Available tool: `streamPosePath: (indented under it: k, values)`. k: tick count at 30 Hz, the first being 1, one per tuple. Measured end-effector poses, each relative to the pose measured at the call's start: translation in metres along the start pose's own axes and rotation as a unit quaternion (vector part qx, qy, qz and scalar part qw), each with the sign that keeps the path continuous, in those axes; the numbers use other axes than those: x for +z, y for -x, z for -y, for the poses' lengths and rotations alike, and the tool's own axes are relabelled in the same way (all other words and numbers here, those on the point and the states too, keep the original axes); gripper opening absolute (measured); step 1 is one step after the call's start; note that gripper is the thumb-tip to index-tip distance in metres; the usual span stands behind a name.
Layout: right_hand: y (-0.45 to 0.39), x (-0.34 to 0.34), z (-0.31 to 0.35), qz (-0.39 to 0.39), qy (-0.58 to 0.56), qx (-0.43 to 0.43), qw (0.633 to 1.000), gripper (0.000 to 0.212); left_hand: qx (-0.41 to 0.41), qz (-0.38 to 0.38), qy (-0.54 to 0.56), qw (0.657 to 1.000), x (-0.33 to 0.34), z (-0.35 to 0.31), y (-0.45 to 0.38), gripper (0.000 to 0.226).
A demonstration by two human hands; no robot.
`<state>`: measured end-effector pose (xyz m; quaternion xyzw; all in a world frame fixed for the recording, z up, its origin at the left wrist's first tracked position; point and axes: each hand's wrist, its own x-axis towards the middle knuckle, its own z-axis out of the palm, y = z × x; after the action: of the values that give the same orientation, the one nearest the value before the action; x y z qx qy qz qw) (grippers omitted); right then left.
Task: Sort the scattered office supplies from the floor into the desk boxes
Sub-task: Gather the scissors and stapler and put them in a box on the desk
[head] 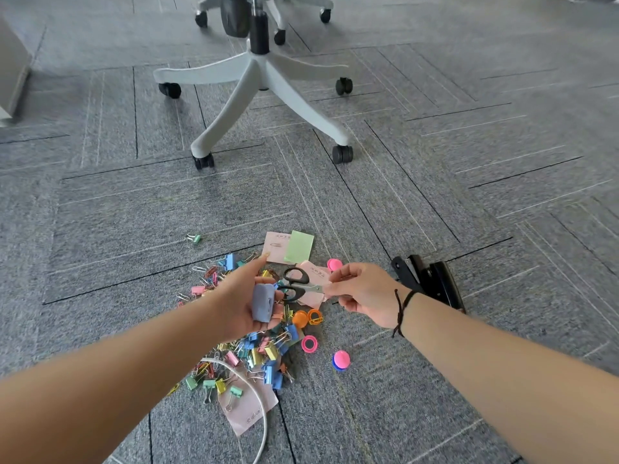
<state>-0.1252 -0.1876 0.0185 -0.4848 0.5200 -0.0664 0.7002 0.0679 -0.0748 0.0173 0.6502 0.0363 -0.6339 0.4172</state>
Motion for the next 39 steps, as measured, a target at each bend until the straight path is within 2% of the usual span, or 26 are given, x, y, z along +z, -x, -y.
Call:
streamPosePath:
  k: [4,9,14,20,21,23,25,26,29,30,32,33,35,37,39]
  values:
    - [0.000,0.002,0.000,-0.010,-0.064,0.016,0.998,0.022,-0.018,0.001,-0.008,1.000,0.005,0.004,0.000,0.043]
    - [0.005,0.006,0.003,0.040,-0.143,0.046,0.988,0.022,-0.023,0.080,-0.007,0.996,0.016,0.003,0.003,0.036]
    - [0.005,0.016,0.000,0.056,-0.092,0.030,0.994,0.022,-0.015,0.116,-0.021,0.993,0.027,0.007,0.002,0.037]
    - [0.004,-0.014,-0.010,0.044,-0.063,0.039,0.996,0.025,0.008,0.077,-0.011,0.997,0.030,0.007,-0.002,0.029]
    - [0.005,-0.025,-0.015,0.024,-0.033,0.037,0.998,0.025,0.013,0.076,-0.008,0.997,0.031,0.006,-0.004,0.029]
    - [0.004,-0.053,-0.023,-0.073,0.142,-0.007,0.987,0.026,0.017,0.077,-0.004,0.997,0.034,0.006,-0.006,0.029]
    - [0.005,-0.084,-0.026,-0.200,0.338,-0.058,0.918,0.031,0.021,0.086,-0.003,0.996,0.040,0.006,-0.007,0.029]
    - [0.007,-0.099,-0.024,-0.253,0.389,-0.072,0.883,0.037,0.024,0.091,-0.004,0.996,0.043,0.006,-0.006,0.028]
    - [0.008,-0.141,-0.027,-0.358,0.444,-0.053,0.820,0.066,0.022,0.094,-0.012,0.995,0.052,0.010,-0.006,0.019]
    - [0.008,-0.152,-0.032,-0.362,0.452,-0.020,0.815,0.077,0.018,0.089,-0.018,0.996,0.053,0.011,-0.006,0.019]
    - [0.004,-0.165,-0.043,-0.335,0.403,0.061,0.849,0.088,0.014,0.084,-0.031,0.996,0.054,0.014,-0.007,0.021]
    - [0.003,-0.166,-0.048,-0.318,0.354,0.089,0.875,0.083,0.012,0.083,-0.036,0.996,0.054,0.015,-0.008,0.021]
    - [0.000,-0.168,-0.055,-0.293,0.307,0.086,0.902,0.056,0.005,0.080,-0.039,0.996,0.052,0.017,-0.010,0.023]
    - [-0.002,-0.165,-0.054,-0.282,0.323,0.057,0.901,0.032,-0.001,0.078,-0.032,0.996,0.052,0.017,-0.013,0.023]
    - [-0.006,-0.161,-0.052,-0.279,0.318,0.044,0.905,0.023,-0.005,0.084,-0.023,0.996,0.053,0.016,-0.015,0.022]
